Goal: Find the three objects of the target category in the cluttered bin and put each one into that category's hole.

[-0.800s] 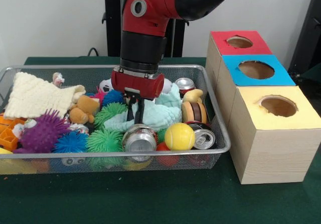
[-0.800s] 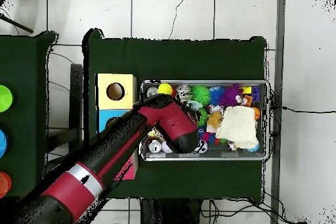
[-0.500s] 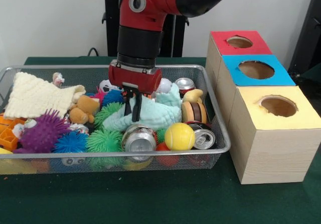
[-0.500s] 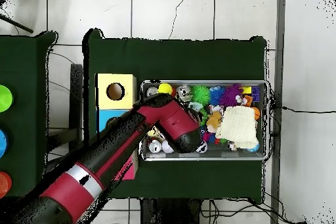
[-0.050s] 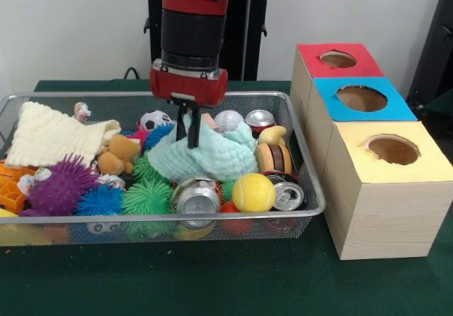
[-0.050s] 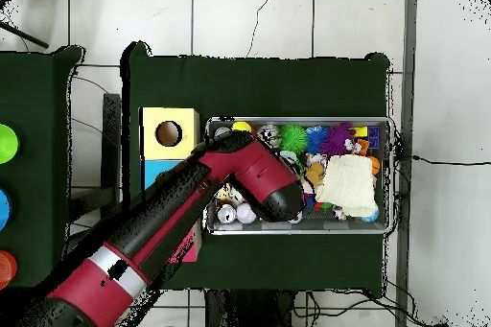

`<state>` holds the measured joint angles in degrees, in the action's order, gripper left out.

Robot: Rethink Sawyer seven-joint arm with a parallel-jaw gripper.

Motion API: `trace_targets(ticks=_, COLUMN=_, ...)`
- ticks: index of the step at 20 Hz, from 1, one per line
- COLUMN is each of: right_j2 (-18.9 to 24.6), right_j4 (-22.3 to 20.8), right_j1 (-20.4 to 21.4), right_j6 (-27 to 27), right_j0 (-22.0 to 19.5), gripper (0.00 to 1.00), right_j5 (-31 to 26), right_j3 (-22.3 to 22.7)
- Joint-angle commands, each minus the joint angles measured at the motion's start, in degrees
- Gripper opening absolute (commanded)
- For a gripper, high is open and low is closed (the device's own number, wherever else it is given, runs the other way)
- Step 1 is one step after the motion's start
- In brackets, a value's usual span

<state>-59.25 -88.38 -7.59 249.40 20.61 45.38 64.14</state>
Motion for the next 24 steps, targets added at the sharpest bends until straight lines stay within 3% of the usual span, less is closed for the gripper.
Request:
trace_targets(ticks=1, right_j2=0.1, right_j4=-3.9, right_j1=3.2, right_j6=11.6, right_j0=-3.3, gripper=0.00, right_j5=8.6, right_j3=0.9)
trace_targets(ticks=6, right_j2=-4.1, right_j4=-9.8, right_j1=6.9, right_j6=9.2, right_j0=-5.6, gripper=0.00, right_j5=16.5, right_j3=2.8)
trace_targets(ticks=14, right_j2=-7.9, right_j4=-15.9, right_j1=10.2, right_j6=5.3, right_j0=-8.3, gripper=0.00, right_j5=23.3, right_j3=3.7)
trace_targets(ticks=24, right_j2=-5.4, right_j4=-17.2, right_j1=16.5, right_j6=-5.1, right_j0=-9.3, gripper=0.00, right_j5=22.1, right_j3=10.6)
